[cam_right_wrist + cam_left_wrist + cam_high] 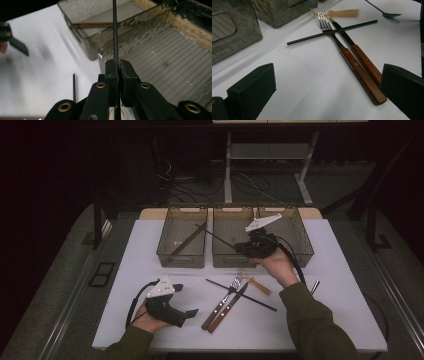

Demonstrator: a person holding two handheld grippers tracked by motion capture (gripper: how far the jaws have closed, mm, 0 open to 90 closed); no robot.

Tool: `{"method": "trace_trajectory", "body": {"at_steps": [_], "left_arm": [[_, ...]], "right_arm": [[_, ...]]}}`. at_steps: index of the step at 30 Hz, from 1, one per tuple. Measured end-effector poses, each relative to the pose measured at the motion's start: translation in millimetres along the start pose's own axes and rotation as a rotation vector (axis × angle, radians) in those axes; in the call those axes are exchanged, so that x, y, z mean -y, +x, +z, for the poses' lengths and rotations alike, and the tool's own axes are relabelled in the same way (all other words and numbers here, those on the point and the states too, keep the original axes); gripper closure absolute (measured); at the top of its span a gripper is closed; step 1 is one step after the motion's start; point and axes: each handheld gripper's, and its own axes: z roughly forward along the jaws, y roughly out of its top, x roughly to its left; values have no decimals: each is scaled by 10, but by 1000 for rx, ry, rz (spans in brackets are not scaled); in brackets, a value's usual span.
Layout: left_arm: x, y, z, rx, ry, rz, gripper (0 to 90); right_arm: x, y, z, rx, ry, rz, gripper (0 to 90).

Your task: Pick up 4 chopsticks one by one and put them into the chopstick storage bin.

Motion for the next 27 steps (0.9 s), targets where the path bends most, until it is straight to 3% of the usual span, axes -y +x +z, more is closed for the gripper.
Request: {"method": "trace_trajectory", "body": {"at_steps": [16,27], "left_arm": [[2,-15,12,2,-9,-7,0],[-1,-17,10,6,-6,5,0]], "right_arm": [[-394,31,334,42,-17,38,858],[-604,41,691,58,-1,57,857]]}}
